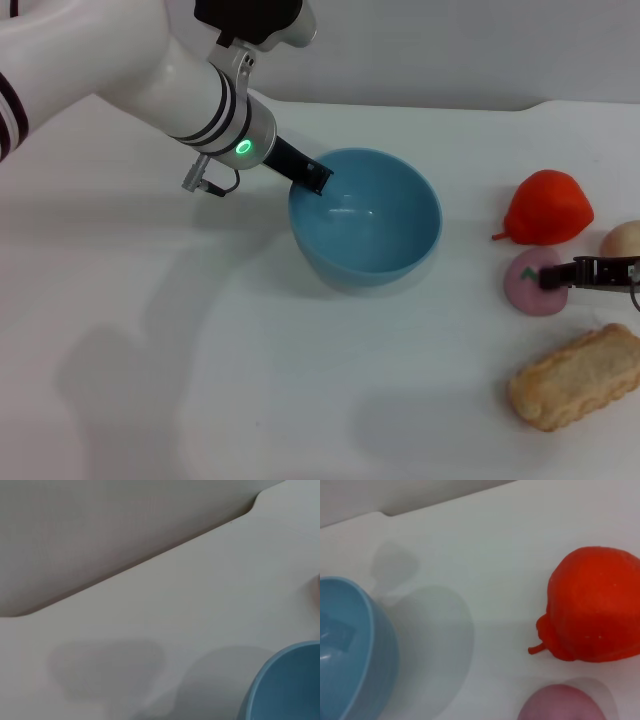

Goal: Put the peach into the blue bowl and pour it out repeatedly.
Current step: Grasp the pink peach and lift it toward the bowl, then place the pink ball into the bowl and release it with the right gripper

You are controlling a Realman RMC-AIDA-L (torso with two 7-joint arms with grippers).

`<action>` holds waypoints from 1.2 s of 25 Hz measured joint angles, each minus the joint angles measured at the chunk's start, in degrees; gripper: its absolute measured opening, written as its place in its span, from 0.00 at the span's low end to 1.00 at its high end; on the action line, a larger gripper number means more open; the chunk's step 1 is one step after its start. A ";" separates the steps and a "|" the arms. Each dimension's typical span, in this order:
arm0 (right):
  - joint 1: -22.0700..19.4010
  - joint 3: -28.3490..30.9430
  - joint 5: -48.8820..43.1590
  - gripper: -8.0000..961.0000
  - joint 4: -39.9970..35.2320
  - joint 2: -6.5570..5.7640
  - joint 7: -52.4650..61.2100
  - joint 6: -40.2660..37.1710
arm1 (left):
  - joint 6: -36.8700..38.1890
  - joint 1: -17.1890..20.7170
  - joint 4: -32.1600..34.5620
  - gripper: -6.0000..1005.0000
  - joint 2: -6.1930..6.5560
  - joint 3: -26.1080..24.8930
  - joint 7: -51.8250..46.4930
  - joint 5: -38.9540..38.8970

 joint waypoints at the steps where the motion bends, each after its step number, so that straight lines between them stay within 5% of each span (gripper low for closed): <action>1: -0.01 -0.09 -0.01 0.30 -0.01 0.00 -0.07 0.02 | 0.00 0.03 0.00 0.01 0.00 0.00 -0.01 -0.01; 13: -1.49 -0.45 8.03 0.06 -12.46 0.42 -3.14 -11.92 | -0.60 0.43 0.01 0.01 -0.09 0.00 -0.09 -0.02; 19: -0.74 -10.63 18.18 0.09 -19.90 0.41 -3.01 -16.88 | -0.61 0.33 0.01 0.00 -0.17 -0.01 -0.09 -0.13; 30: 4.90 -26.06 21.25 0.16 -12.77 0.55 -3.09 -3.41 | -1.62 0.35 -0.14 0.01 -0.13 3.71 -0.08 -2.84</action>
